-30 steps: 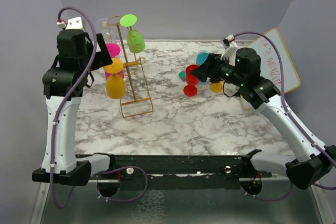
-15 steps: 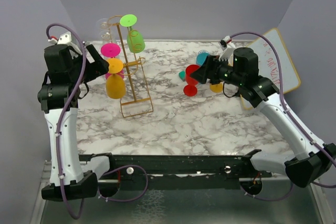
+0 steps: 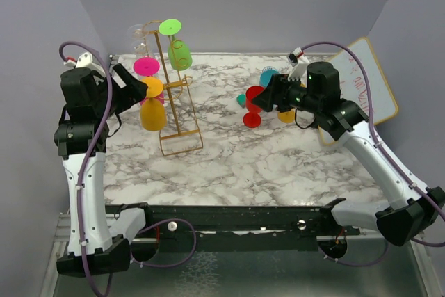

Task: Take the wine glass off the wine glass rack
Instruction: Pick up the wine glass from the wine rack.

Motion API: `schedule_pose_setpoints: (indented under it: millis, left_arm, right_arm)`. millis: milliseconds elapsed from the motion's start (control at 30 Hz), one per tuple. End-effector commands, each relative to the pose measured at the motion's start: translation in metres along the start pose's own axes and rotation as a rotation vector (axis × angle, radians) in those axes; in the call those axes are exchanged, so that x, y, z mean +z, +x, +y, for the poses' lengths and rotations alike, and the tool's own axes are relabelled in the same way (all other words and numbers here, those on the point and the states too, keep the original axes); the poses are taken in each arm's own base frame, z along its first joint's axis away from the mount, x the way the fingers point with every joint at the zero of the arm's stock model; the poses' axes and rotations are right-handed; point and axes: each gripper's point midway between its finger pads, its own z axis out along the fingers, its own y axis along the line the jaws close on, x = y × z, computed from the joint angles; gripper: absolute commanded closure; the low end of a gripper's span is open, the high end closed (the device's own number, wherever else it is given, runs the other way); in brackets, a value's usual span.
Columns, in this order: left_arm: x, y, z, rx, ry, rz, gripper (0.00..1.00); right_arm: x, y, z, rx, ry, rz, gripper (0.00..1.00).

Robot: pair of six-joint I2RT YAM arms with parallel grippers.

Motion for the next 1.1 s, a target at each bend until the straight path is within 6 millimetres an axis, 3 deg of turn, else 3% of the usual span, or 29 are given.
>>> schedule_pose_setpoints:
  millis: [0,200,700,1067]
  left_arm:
    - [-0.006,-0.003,-0.002,-0.014,0.011,-0.030,0.19]
    - [-0.005,-0.001,-0.008,-0.029,0.044,-0.022,0.25]
    - [0.003,0.000,-0.015,-0.038,0.093,-0.007,0.52]
    - [0.010,0.003,-0.012,-0.042,0.091,0.001,0.60]
  right_arm:
    - [-0.001,-0.001,0.005,-0.011,-0.018,0.007,0.31]
    - [0.002,0.001,0.005,-0.005,-0.025,0.019,0.30]
    - [0.003,0.003,0.001,0.009,-0.004,0.020,0.31]
    - [0.005,0.004,-0.003,0.016,0.014,0.023,0.31]
